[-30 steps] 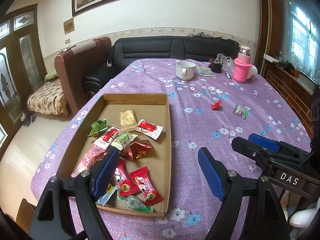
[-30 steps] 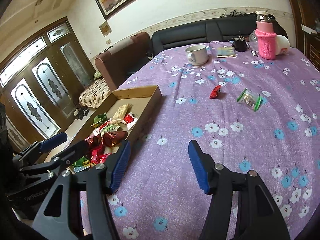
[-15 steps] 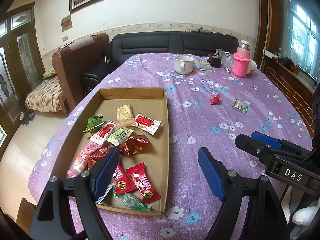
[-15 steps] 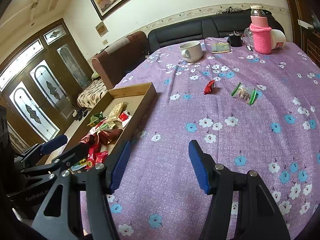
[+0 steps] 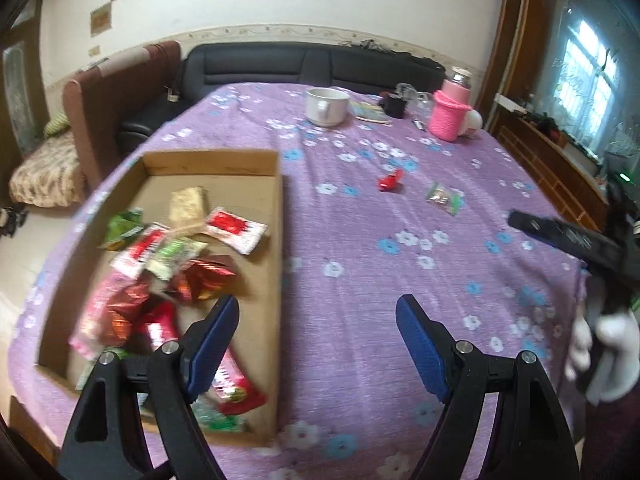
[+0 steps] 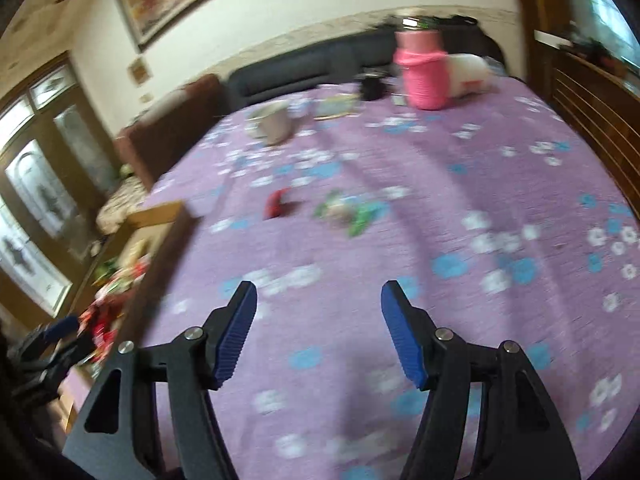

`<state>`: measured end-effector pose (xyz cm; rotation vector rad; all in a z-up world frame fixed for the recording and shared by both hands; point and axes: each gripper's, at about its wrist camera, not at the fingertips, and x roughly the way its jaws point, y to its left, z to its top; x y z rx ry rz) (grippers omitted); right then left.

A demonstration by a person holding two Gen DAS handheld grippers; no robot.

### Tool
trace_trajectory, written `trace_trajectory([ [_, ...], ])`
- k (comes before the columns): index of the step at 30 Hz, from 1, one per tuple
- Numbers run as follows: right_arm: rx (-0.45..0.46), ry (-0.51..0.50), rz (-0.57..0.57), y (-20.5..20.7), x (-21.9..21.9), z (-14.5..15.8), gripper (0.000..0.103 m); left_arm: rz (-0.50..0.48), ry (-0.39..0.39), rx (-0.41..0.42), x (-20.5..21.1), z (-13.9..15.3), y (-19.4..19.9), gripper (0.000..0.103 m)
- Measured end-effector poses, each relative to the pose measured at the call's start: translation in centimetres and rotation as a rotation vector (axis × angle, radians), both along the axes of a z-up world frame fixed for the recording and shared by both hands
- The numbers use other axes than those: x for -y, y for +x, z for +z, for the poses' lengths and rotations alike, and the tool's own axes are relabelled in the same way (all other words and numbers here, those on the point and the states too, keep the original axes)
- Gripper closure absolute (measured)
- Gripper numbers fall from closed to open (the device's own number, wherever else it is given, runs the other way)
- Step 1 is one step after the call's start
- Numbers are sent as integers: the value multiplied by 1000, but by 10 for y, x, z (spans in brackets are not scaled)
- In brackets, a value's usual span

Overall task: Organize snacks
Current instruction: 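Grasp the clear candy bag with the right gripper while the left grasps the red candy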

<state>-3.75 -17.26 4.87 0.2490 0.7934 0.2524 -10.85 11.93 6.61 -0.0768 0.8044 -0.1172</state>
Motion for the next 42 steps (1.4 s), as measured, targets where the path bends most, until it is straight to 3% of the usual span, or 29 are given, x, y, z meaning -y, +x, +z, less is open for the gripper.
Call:
trace_trajectory([
  [5, 7, -39, 66, 53, -16, -3, 37, -51, -57, -40, 9, 0, 13, 22],
  [8, 11, -108, 120, 82, -36, -13, 37, -50, -45, -44, 11, 5, 22, 22],
  [15, -30, -176, 198, 111, -57, -39, 37, -78, -63, -52, 17, 21, 68, 22],
  [17, -35, -179, 211, 112, -58, -43, 46, -96, -48, -59, 26, 19, 88, 22],
  [18, -45, -172, 218, 113, -58, -44, 61, -101, -46, -67, 30, 17, 98, 22],
  [19, -43, -161, 220, 113, -56, -44, 68, -114, -52, -74, 33, 15, 106, 22],
  [23, -51, -112, 216, 116, -51, -44, 69, -152, -71, -100, 53, 1, 145, 22],
  [30, -82, 7, 182, 119, -23, -37, 70, -192, 69, -115, 90, -31, 197, 24],
  [35, -89, 50, 154, 122, -10, -35, 70, -214, 152, -97, 112, -39, 218, 24],
  [37, -97, 59, 147, 123, -8, -37, 70, -236, 178, -85, 121, -42, 222, 28],
  [38, -99, 61, 145, 124, -7, -37, 70, -239, 191, -90, 123, -45, 225, 37],
  [39, -99, 61, 142, 125, -6, -38, 70, -238, 199, -108, 125, -50, 228, 57],
  [40, -96, 60, 138, 124, -5, -37, 70, -246, 188, -129, 124, -55, 230, 70],
  [42, -88, 60, 133, 123, -3, -35, 70, -253, 150, -117, 120, -55, 230, 87],
])
